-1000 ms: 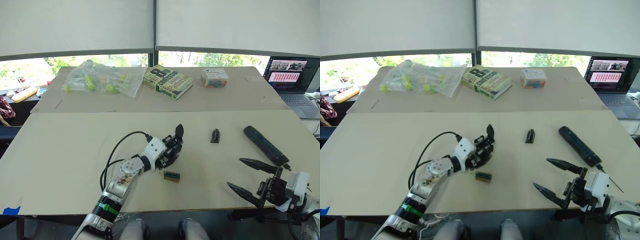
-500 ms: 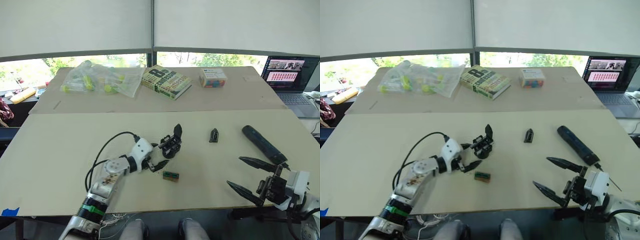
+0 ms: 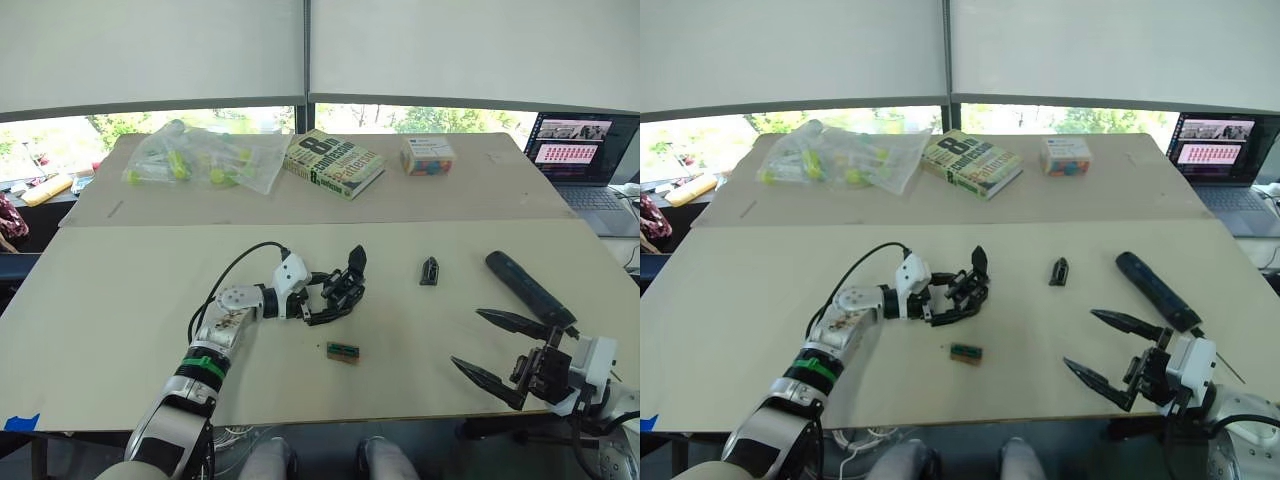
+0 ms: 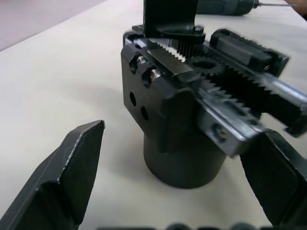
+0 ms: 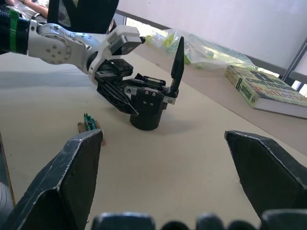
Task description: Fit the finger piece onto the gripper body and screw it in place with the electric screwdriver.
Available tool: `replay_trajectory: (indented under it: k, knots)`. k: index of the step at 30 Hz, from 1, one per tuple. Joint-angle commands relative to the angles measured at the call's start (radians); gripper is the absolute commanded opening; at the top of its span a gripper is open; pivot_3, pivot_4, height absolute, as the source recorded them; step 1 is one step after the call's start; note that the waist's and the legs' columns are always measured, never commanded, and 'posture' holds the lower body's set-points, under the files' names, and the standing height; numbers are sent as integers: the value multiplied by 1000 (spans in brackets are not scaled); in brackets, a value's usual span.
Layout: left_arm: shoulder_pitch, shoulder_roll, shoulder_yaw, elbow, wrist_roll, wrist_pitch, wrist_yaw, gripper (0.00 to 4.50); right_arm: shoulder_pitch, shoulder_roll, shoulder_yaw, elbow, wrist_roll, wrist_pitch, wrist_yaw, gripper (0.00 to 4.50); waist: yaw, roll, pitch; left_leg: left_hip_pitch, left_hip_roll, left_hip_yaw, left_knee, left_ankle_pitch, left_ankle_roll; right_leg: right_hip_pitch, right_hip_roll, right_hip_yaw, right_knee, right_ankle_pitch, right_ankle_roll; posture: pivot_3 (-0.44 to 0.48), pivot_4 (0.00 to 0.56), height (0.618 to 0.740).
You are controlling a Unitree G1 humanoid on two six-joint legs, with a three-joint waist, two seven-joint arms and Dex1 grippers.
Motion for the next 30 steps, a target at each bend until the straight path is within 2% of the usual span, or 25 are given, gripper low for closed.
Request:
replay_trajectory:
  k: [1,11,14,17,22,25,30]
  knots:
    - [-25,-8,7,35,5,-53,-34,4457,15,3,-18,-44,9,-13,-17,4500,0,0,0,0,0,0,0,0,0,0,0,0,0,0,0,0,150,740]
    - [-25,-44,-4,92,55,-132,-24,4457,39,14,-16,-56,-2,-26,-42,4500,6,0,0,0,0,0,0,0,0,0,-1,0,0,0,0,0,150,740]
    - [-24,-48,-10,101,72,-147,-26,3681,37,15,-13,-55,-4,-27,-43,4500,9,0,0,0,0,0,1,0,0,1,-1,0,0,0,0,0,150,740]
    - [-16,-51,-5,85,73,-134,-13,2271,31,13,-11,-49,-6,-28,-42,4500,9,0,0,0,0,0,1,0,0,1,-1,0,0,0,0,0,150,740]
    - [53,-51,30,-157,22,-5,53,2254,20,12,-6,-38,-7,-27,-37,4500,5,0,0,-1,0,0,1,0,0,0,-1,0,0,0,0,0,150,740]
    - [130,-35,40,-336,57,68,162,2254,17,10,-5,-29,-6,-28,-30,4500,1,0,0,-2,1,0,1,0,0,-2,-1,0,0,0,0,0,150,740]
    - [262,-63,37,-584,106,204,363,2254,5,10,2,-15,-5,-26,-20,4500,0,0,0,-2,1,0,1,0,0,-2,-1,1,1,0,0,0,150,740]
